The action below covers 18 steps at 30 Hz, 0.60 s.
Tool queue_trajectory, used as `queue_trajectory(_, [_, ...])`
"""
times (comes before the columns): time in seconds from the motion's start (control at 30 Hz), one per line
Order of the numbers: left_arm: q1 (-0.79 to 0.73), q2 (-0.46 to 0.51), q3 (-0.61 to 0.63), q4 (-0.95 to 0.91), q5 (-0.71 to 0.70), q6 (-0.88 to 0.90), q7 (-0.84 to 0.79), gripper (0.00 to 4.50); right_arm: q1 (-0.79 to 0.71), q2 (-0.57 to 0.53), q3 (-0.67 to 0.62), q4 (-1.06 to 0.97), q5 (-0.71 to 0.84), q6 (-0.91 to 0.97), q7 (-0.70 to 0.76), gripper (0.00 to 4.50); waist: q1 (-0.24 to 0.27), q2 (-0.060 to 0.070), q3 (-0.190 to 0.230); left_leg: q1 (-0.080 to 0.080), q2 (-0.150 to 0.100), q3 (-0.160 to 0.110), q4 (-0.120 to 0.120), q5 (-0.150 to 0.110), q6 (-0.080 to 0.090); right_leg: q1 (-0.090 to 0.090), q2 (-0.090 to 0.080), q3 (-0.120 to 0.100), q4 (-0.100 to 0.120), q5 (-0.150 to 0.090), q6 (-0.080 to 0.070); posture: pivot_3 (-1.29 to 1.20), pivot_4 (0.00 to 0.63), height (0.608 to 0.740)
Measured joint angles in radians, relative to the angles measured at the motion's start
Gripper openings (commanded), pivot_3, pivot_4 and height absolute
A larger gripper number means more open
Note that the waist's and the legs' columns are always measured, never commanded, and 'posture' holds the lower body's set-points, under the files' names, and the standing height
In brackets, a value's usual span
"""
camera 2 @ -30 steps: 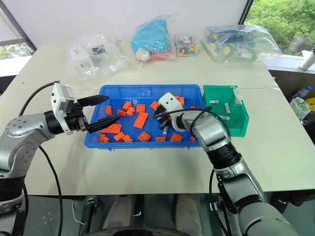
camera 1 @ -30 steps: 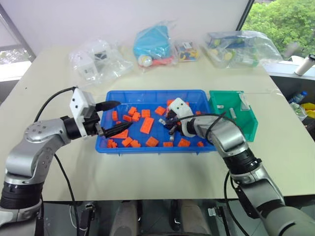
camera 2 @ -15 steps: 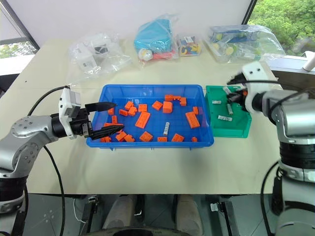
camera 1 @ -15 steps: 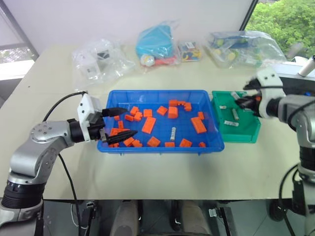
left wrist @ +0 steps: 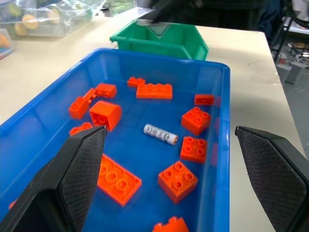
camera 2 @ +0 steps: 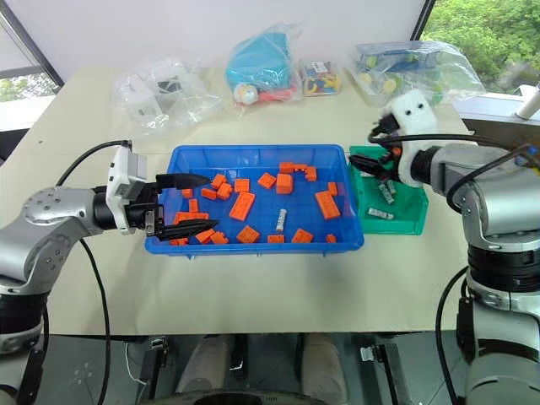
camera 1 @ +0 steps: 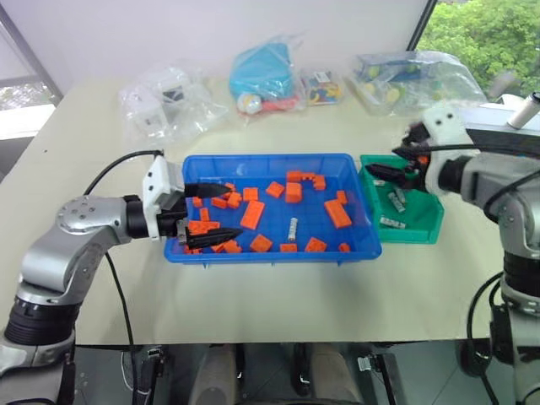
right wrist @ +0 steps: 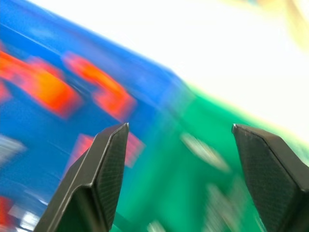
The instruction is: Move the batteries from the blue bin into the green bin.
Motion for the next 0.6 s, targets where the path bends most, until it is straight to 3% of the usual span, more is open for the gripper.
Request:
queue_trajectory(0.1, [-0.001,0.0,-0.005,0.0,0.008,0.0,0.005,4.5,-0.02,0.193,0.059,-0.045,0.054,0.148,-0.05,3.6,-0.004,-0.001,0.0,0.0,0.0,0.0,0.0,0.0,0.0,0.0,0.0,0.0,0.001,0.001,0.002,0.0,0.15,0.736])
queue_trajectory(0.17, [0.0,0.0,-0.007,-0.001,0.008,0.0,0.011,4.5,0.001,0.266,0.101,-0.06,0.072,0.212,-0.083,3.6,-0.002,0.0,0.0,-0.001,0.0,0.0,0.0,0.0,0.0,0.0,0.0,0.0,0.002,0.001,0.002,0.0,0.15,0.736])
queue_trajectory(0.27, [0.002,0.0,-0.007,-0.002,0.008,0.001,0.014,4.5,0.014,0.298,0.126,-0.072,0.081,0.244,-0.101,3.6,0.001,0.0,0.0,-0.001,0.0,0.0,0.001,0.0,0.0,-0.001,-0.001,0.0,0.001,0.001,0.002,0.0,0.15,0.736])
queue_trajectory(0.37, [0.01,0.001,-0.007,-0.011,0.007,0.004,0.02,4.5,0.059,0.417,0.118,-0.088,0.095,0.352,-0.143,3.6,-0.003,0.0,0.0,-0.001,0.0,0.0,0.002,0.0,0.0,0.0,-0.001,0.0,0.001,0.001,0.002,0.0,0.15,0.736])
queue_trajectory(0.6, [0.018,0.001,-0.006,-0.017,0.004,0.009,0.028,4.5,0.065,0.468,0.103,-0.027,0.099,0.366,-0.19,3.6,-0.005,0.0,0.0,0.0,0.0,0.0,0.001,0.0,0.0,0.0,-0.001,0.0,0.001,0.001,0.002,0.0,0.15,0.736])
